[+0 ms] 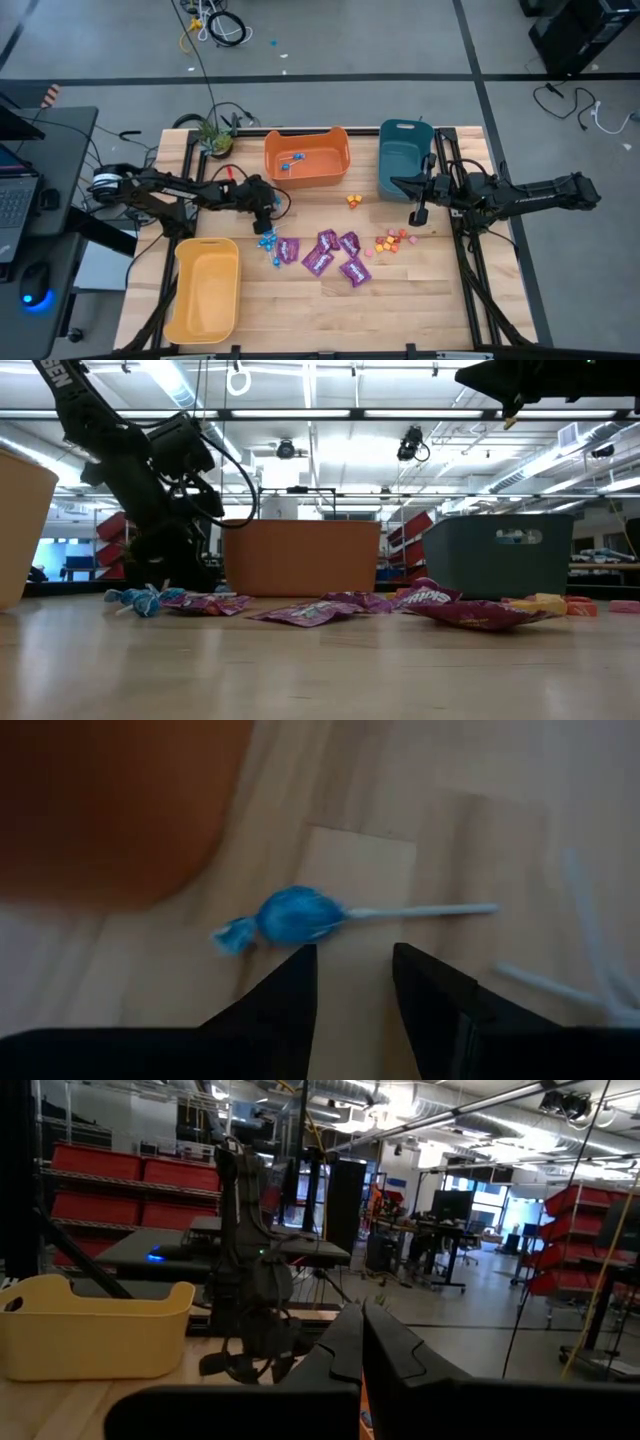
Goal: Sort candy
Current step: Put the blue candy into the orange bin
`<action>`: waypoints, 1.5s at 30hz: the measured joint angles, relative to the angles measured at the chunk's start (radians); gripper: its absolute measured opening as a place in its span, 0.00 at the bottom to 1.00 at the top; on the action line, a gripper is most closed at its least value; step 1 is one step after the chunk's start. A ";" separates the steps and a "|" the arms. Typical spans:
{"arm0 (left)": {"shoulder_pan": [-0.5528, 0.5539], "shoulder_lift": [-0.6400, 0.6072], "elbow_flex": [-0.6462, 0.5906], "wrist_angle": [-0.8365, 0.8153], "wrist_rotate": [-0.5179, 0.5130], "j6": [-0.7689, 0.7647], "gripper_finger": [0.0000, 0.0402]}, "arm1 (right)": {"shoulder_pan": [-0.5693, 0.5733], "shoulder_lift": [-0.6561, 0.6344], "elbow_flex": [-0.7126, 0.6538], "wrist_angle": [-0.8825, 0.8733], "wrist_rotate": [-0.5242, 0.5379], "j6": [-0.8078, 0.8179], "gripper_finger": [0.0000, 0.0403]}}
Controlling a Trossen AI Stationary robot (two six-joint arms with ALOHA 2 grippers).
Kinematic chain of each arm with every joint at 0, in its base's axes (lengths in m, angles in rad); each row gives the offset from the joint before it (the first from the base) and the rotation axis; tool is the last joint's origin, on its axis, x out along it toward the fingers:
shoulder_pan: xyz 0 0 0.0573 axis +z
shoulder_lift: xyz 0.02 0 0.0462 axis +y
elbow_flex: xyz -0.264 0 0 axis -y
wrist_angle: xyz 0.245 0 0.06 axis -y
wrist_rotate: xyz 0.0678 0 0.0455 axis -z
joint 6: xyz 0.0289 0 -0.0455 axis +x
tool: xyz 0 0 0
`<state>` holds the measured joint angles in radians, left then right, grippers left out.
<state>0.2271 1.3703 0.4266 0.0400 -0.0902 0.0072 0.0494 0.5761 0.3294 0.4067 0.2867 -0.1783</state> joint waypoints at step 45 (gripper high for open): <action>-0.020 -0.053 0.020 -0.007 -0.113 -0.753 0.34 | 0.000 0.000 0.000 0.000 0.000 0.002 0.00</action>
<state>0.2070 1.3174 0.4469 0.0334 -0.2035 -0.7458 0.0494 0.5758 0.3294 0.4068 0.2867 -0.1763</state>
